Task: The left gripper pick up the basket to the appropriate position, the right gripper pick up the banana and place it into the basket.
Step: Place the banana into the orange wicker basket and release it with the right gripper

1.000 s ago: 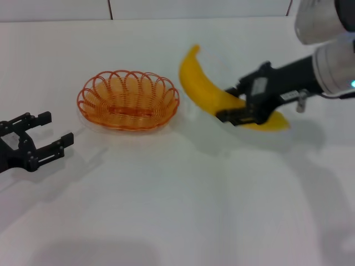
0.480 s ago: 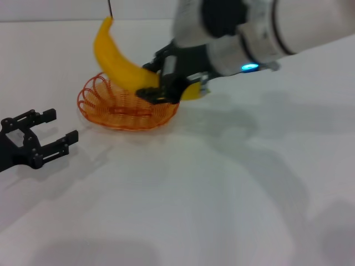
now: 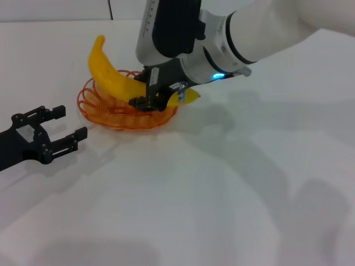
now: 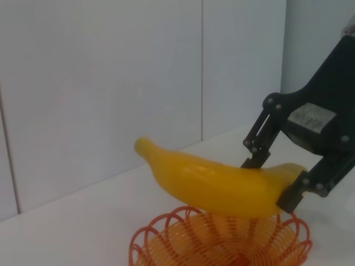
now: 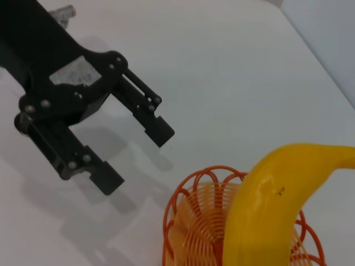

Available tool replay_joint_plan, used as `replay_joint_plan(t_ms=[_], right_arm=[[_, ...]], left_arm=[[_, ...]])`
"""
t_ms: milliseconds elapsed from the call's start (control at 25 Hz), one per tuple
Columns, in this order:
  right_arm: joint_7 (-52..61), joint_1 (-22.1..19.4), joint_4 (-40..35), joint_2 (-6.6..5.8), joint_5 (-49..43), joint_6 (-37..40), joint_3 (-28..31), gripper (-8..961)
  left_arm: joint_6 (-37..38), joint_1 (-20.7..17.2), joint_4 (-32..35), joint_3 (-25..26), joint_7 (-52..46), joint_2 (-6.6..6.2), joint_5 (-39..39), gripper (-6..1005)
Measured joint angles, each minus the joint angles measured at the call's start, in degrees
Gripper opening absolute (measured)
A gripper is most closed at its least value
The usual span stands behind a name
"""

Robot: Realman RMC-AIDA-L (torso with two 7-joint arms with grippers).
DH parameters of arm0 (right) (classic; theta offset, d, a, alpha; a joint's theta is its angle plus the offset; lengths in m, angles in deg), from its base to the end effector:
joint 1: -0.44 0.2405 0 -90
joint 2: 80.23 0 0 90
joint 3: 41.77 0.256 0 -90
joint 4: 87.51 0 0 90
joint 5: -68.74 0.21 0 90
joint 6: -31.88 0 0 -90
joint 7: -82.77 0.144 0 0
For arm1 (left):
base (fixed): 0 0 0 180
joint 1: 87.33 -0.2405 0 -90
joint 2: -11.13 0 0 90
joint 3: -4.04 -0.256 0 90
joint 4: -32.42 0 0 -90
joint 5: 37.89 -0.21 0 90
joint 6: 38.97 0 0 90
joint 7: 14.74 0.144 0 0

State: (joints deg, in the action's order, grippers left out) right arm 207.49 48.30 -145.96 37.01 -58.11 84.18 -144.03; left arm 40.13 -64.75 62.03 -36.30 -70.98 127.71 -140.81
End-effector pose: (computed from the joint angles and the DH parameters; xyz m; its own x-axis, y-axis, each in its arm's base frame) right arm 0.0951 0.3941 -0.0951 0.9919 -0.0557 0.1141 -0.0136 -0.9400 -0.3409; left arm -0.3234 0.3111 0.0081 0.8468 0.1764 0.5018 0.4270 -0.7880 -0.4435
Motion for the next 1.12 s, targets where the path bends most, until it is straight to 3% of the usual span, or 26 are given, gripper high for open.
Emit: replay_joint_plan(t_ms=[400, 720, 960, 1120], right_arm=[[0.63, 0.66, 2.35, 0.25, 0.16, -6.11, -3.93, 511], [1.03, 0.48, 2.54, 0.29, 0.31, -6.51, -4.13, 517], [0.71, -2.21, -1.29, 0.08, 0.95, -5.5, -3.61, 736], [-3.3, -7.35, -7.49, -0.25, 3.97, -2.7, -1.37, 738]], left_arm=[[0.0, 0.08, 0.0, -0.08, 0.05, -0.03, 0.0, 741], [0.0, 0.1, -0.02, -0.08, 0.08, -0.04, 0.0, 741], [0.0, -0.17, -0.75, -0.08, 0.24, -0.2, 0.0, 741], [0.01, -0.59, -0.78, 0.04, 0.56, -0.2, 0.0, 741]])
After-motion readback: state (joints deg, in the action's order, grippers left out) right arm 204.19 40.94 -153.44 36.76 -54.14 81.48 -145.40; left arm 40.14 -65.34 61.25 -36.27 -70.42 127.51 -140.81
